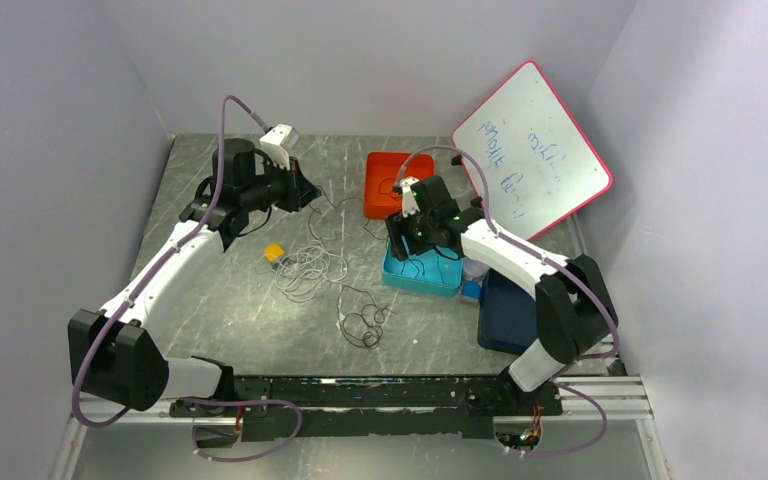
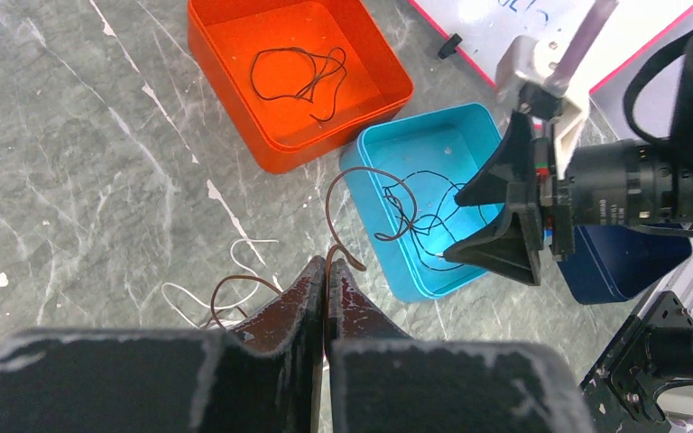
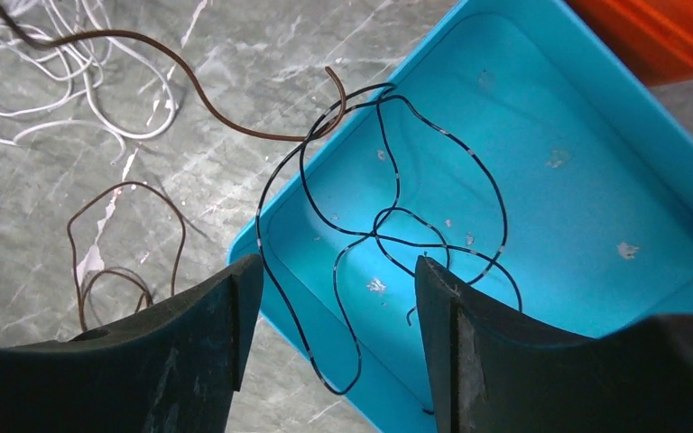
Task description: Untangle the cables
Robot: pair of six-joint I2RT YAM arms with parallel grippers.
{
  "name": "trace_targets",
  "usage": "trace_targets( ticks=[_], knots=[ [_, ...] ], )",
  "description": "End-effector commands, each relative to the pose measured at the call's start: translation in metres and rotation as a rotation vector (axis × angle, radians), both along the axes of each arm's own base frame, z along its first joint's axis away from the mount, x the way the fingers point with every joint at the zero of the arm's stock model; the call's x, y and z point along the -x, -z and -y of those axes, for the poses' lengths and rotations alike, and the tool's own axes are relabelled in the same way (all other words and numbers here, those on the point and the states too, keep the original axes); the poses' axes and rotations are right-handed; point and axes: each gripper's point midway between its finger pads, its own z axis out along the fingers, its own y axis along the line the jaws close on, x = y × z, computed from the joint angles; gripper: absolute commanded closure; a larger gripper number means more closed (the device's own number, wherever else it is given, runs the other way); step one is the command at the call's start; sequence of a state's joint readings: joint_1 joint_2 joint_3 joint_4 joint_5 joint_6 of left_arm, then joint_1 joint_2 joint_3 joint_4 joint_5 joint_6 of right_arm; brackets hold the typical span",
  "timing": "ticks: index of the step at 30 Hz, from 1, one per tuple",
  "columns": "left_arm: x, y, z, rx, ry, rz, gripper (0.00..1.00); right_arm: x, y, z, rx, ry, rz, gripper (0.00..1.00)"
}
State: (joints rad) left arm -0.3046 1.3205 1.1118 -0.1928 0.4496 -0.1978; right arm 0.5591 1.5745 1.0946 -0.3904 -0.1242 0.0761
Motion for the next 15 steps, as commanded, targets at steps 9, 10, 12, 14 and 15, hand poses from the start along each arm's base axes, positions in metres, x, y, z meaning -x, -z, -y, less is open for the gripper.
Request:
trace_targets(
  ticks=[9,10,12,14,15],
  knots=[
    [-0.004,-0.022,-0.002,0.011,-0.001,0.058,0.93,-0.010,0.047,0.027,0.111,0.148,-0.064,0.73],
    [-0.004,-0.025,-0.003,0.010,-0.007,0.063,0.93,-0.012,0.050,0.031,0.110,0.173,-0.065,0.77],
    [-0.003,-0.030,-0.006,0.004,-0.017,0.074,0.93,-0.017,0.055,0.039,0.103,0.224,-0.070,0.87],
    [-0.003,-0.039,-0.008,0.003,-0.031,0.091,0.93,-0.021,0.062,0.044,0.088,0.263,-0.088,0.95],
    [-0.002,-0.044,-0.009,0.005,-0.033,0.099,0.93,-0.024,0.065,0.049,0.082,0.284,-0.093,0.98]
  ],
)
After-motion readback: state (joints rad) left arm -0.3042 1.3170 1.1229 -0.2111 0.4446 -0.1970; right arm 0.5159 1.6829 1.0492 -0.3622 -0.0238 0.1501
